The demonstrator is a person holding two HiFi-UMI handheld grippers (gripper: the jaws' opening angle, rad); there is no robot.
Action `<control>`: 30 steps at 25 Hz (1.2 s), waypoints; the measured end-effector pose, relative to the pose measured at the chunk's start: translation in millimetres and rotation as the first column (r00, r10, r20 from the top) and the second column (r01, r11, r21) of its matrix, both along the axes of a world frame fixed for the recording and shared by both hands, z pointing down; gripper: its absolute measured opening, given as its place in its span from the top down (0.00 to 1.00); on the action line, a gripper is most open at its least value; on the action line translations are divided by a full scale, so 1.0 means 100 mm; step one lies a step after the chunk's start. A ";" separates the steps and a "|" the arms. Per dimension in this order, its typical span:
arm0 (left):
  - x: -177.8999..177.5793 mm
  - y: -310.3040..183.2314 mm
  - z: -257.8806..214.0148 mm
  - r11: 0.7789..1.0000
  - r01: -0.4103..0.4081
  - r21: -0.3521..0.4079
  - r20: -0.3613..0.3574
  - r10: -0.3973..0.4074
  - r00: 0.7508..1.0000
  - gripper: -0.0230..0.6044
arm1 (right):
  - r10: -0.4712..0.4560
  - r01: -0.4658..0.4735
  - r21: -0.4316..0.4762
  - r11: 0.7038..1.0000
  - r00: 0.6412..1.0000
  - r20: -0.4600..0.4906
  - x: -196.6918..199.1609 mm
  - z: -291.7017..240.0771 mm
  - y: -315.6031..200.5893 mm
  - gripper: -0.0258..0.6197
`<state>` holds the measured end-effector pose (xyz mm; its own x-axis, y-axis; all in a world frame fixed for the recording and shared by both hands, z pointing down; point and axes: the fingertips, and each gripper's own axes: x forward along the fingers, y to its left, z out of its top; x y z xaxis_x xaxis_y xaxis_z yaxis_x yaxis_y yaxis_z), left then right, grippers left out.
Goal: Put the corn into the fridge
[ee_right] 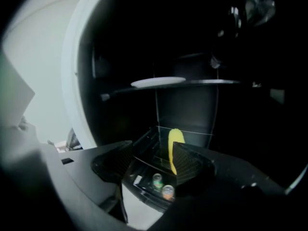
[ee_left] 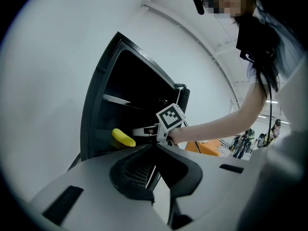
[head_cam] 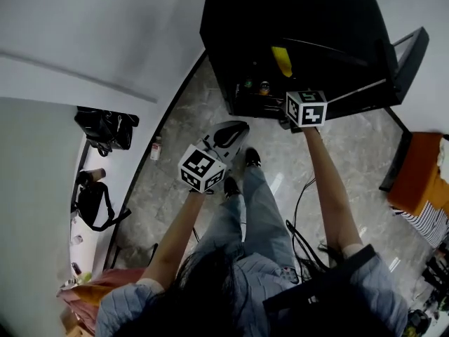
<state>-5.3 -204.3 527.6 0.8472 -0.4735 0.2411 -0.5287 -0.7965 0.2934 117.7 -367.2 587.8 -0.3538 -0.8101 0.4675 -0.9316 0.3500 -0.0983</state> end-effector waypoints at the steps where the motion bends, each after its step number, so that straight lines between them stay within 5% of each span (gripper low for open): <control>1: 0.00 0.02 -0.04 1.000 -0.003 0.002 -0.003 0.003 1.000 0.95 | -0.001 0.001 0.001 1.000 1.000 0.018 -0.04 -0.05 0.06 0.54; 20: -0.22 0.65 -0.79 0.987 -0.135 0.083 -0.045 0.139 0.989 0.95 | -0.020 0.000 0.108 0.994 0.982 0.187 -0.84 -1.13 1.22 0.55; 30: -0.48 1.08 -0.99 0.985 -0.143 0.095 -0.065 0.149 0.987 0.95 | 0.034 -0.067 0.136 0.988 0.972 0.231 -0.98 -1.54 1.91 0.66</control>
